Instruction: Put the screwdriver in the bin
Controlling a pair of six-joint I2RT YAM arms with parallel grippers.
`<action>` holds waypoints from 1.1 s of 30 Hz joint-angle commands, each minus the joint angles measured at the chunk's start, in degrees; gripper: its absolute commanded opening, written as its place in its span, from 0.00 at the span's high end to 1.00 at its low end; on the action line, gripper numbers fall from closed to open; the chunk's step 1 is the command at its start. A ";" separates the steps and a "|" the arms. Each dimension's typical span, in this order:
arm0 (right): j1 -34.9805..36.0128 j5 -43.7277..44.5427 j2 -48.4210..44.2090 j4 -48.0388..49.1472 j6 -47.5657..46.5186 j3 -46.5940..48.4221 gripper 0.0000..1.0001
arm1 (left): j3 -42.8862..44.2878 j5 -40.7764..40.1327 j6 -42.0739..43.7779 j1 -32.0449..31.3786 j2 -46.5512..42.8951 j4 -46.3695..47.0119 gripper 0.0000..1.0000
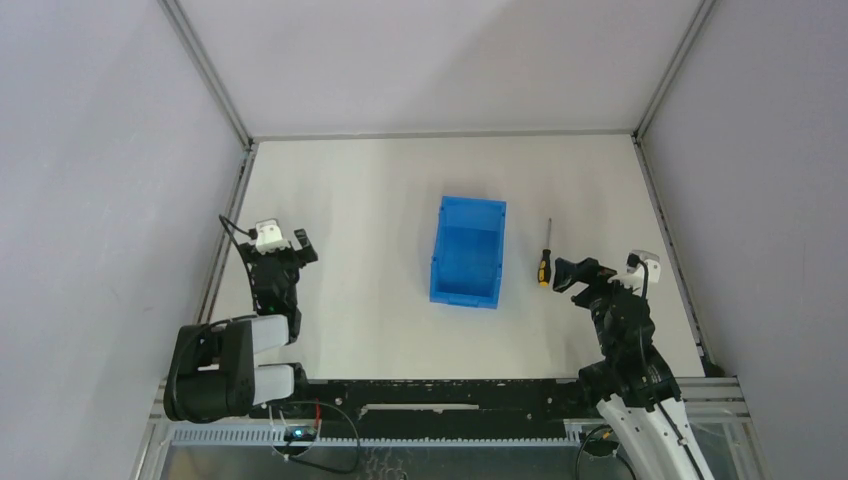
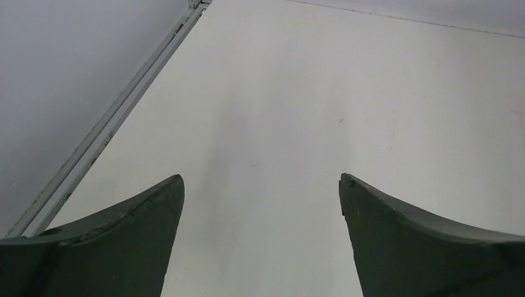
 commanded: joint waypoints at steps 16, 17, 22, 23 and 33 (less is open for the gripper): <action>-4.60 3.83 46.88 -7.61 -11.03 43.46 0.00 | 1.98 -0.45 1.00 -0.32 -0.56 1.38 0.00; -7.36 0.54 53.52 -13.05 -10.40 48.62 0.00 | 1.97 -0.41 0.98 -0.32 -0.62 1.38 0.00; -13.92 -12.98 76.02 -21.87 -9.80 57.23 0.00 | 1.96 -0.40 0.99 -0.32 -0.59 1.38 0.00; -13.93 -13.20 78.89 -21.91 -9.92 57.13 0.02 | 1.97 -0.44 0.99 -0.34 -0.62 1.38 0.00; -11.27 -15.04 98.86 -17.28 -10.66 52.16 0.26 | 1.98 -0.46 1.00 -0.32 -0.55 1.38 0.00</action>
